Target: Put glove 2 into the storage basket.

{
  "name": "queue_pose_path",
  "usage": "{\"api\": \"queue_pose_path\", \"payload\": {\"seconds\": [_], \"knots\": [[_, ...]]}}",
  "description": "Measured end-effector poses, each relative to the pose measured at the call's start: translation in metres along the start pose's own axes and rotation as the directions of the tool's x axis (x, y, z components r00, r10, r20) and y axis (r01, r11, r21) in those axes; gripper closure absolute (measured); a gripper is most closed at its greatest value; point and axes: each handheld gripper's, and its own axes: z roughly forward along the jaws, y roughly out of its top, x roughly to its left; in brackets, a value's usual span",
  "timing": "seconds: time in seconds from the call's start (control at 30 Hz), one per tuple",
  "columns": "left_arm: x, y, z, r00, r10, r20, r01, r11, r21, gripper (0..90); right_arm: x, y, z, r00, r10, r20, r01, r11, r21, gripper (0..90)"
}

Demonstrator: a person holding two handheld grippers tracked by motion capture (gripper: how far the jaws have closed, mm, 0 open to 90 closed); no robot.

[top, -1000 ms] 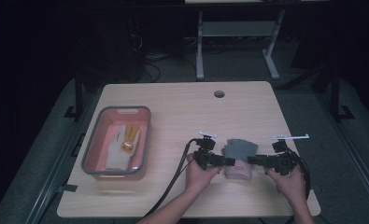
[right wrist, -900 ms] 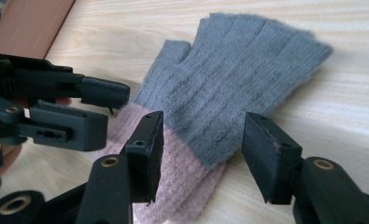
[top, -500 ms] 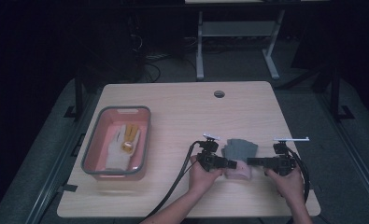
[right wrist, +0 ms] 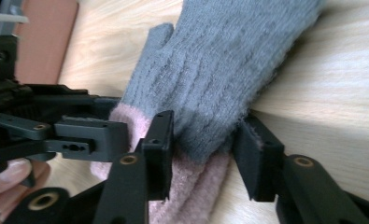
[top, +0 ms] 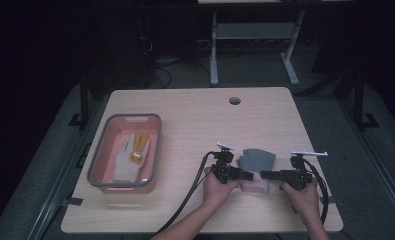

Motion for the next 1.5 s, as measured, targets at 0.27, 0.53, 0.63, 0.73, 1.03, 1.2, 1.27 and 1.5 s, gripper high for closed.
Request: {"api": "queue_pose_path", "payload": {"seconds": [0.27, 0.53, 0.63, 0.73, 1.03, 1.2, 1.27, 1.5], "knots": [[0.006, 0.003, 0.001, 0.9979, -0.015, 0.063, 0.017, 0.9997, -0.018, 66.6, 0.003, 0.001, 0.001, 1.0, 0.009, 0.0, -0.009, 1.0, 0.002, 70.3], [0.015, 0.004, 0.0, 0.9912, -0.042, 0.126, 0.044, 0.9989, -0.015, 70.4, 0.005, 0.002, -0.001, 1.0, -0.001, -0.007, 0.001, 1.0, -0.009, 73.1], [0.016, 0.005, -0.003, 0.9888, -0.036, 0.145, 0.039, 0.9991, -0.016, 70.4, 0.008, 0.002, -0.003, 0.9998, -0.009, -0.016, 0.008, 1.0, -0.015, 73.4], [0.013, 0.004, -0.009, 0.9885, -0.017, 0.15, 0.022, 0.9992, -0.032, 70.3, 0.013, 0.002, -0.006, 0.9995, -0.008, -0.03, 0.007, 1.0, -0.024, 73.4], [0.012, 0.001, -0.034, 0.9904, 0.02, 0.137, -0.012, 0.9982, -0.058, 70.4, 0.036, 0.001, -0.004, 0.9963, -0.078, -0.036, 0.076, 0.996, -0.035, 73.5], [0.013, -0.001, -0.045, 0.9887, 0.022, 0.148, -0.013, 0.9979, -0.063, 70.4, 0.045, 0.001, -0.002, 0.9935, -0.105, -0.046, 0.103, 0.994, -0.031, 73.5], [0.012, 0.0, -0.049, 0.9889, 0.026, 0.146, -0.017, 0.9978, -0.065, 70.4, 0.048, 0.002, -0.002, 0.9927, -0.109, -0.052, 0.108, 0.994, -0.023, 73.5], [0.012, 0.002, -0.068, 0.9887, 0.044, 0.143, -0.034, 0.9971, -0.068, 70.3, 0.06, 0.004, 0.001, 0.9878, -0.133, -0.082, 0.132, 0.991, -0.018, 73.4]]}}
